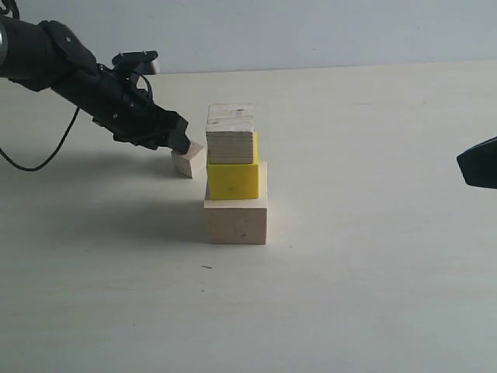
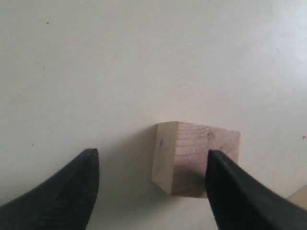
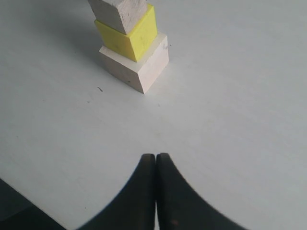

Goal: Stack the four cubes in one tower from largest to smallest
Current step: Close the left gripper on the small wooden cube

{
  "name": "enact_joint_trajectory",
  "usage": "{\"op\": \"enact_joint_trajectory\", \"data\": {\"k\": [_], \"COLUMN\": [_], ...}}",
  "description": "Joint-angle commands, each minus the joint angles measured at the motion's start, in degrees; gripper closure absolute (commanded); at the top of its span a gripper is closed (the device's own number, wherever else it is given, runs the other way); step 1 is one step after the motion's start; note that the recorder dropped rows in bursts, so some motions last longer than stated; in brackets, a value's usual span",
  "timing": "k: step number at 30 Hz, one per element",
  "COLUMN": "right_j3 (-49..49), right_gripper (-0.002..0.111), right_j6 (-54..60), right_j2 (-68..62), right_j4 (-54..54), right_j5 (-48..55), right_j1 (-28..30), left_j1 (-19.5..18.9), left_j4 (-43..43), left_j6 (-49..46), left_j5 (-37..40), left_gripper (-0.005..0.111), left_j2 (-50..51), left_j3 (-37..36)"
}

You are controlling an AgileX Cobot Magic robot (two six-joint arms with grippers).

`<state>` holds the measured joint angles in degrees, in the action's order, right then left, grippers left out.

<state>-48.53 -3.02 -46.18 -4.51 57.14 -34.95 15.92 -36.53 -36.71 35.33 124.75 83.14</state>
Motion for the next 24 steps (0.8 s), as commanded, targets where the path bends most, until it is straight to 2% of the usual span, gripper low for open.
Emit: {"op": "enact_joint_trajectory", "data": {"k": [1, 6, 12, 20, 22, 24], "right_j3": [0.17, 0.17, 0.17, 0.17, 0.17, 0.17], "right_gripper": [0.108, 0.108, 0.108, 0.108, 0.108, 0.108], "right_j6": [-0.02, -0.02, -0.02, -0.02, -0.02, -0.02], "right_j2": [0.19, 0.19, 0.19, 0.19, 0.19, 0.19], "right_j4": [-0.01, -0.01, -0.01, -0.01, -0.01, -0.01], "right_j5": [0.15, 0.15, 0.15, -0.67, -0.67, -0.67], "right_j1": [-0.02, -0.02, -0.02, -0.02, -0.02, -0.02], "left_j1": [0.03, 0.03, 0.03, 0.03, 0.03, 0.03], "left_j4": [11.09, 28.07, 43.8, 43.12, 42.21, 41.56], "left_j6": [5.13, 15.24, 26.87, 26.89, 26.23, 26.3], "left_j5": [-1.07, 1.25, 2.94, 2.93, 2.84, 2.84], "left_gripper": [0.048, 0.065, 0.067, 0.066, 0.061, 0.05], "left_j2": [1.81, 1.68, 0.73, -3.72, -4.98, -6.12], "left_j3": [-0.56, -0.56, -0.56, -0.56, -0.56, -0.56]}}
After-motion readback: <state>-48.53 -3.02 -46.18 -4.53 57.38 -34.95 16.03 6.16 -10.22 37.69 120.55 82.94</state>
